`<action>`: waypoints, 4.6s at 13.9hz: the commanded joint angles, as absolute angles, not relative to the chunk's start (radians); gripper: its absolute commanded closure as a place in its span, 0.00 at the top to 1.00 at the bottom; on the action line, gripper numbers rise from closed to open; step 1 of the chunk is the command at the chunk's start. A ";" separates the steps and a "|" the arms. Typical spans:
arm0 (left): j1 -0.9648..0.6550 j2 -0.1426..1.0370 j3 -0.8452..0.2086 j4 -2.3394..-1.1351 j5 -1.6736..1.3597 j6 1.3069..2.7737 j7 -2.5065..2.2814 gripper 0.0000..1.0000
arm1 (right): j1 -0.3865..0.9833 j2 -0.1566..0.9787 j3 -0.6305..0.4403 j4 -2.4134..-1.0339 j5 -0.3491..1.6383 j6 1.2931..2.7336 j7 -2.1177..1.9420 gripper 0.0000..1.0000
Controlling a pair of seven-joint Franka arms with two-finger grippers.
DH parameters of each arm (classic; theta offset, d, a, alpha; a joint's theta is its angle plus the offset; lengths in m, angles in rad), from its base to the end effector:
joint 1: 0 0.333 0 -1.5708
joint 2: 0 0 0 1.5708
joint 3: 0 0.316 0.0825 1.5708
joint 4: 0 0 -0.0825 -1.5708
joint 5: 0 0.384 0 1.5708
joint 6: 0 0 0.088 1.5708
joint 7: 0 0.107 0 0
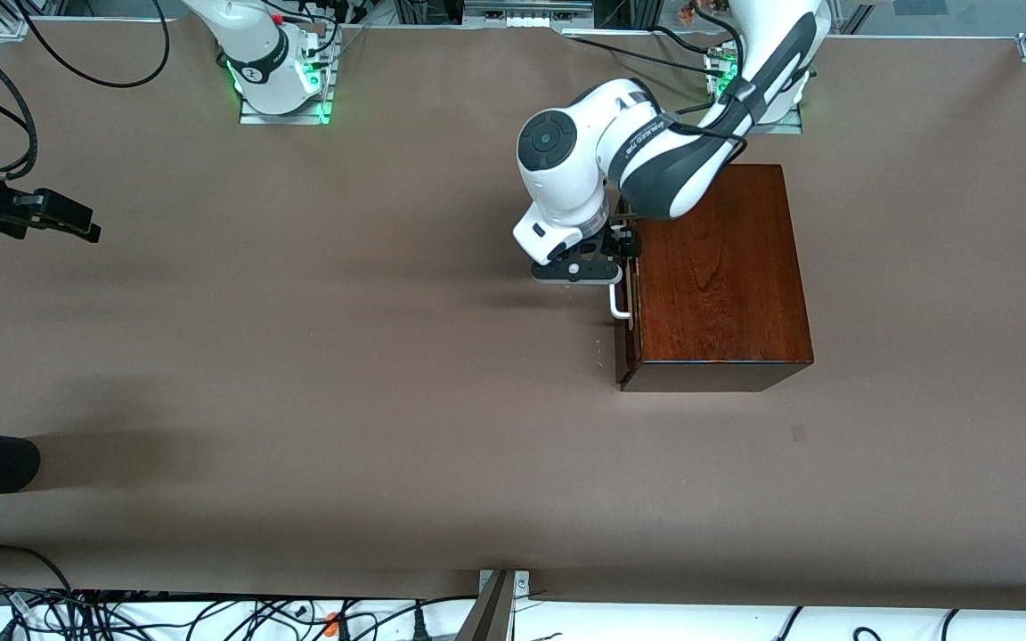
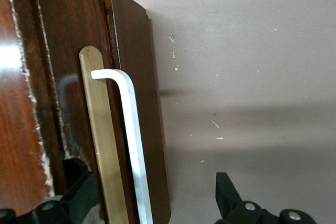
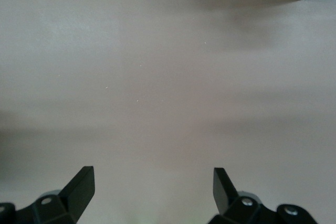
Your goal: Open drawer, take yellow block, close drawer
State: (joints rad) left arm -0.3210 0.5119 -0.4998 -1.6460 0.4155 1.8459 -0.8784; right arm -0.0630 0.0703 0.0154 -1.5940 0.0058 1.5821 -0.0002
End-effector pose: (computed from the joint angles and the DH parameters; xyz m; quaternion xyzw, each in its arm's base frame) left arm 0.4889 -0.4258 0.3280 -0.9898 0.0396 0.0247 0.1347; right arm 0.5728 -0.0270 0.5749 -0.9989 0.0238 0.0410 0.0044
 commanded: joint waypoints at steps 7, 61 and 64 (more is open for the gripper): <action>-0.342 0.578 -0.502 -1.648 0.518 1.875 -0.988 1.00 | -0.068 0.075 0.018 -1.578 0.008 1.569 0.008 1.00; -0.464 0.674 -0.522 -1.209 0.373 1.718 -1.034 1.00 | -0.064 0.075 0.021 -1.577 0.008 1.562 0.006 1.00; -0.338 0.516 -0.522 -1.316 0.281 1.703 -0.959 1.00 | -0.061 0.077 0.026 -1.575 0.018 1.569 0.008 1.00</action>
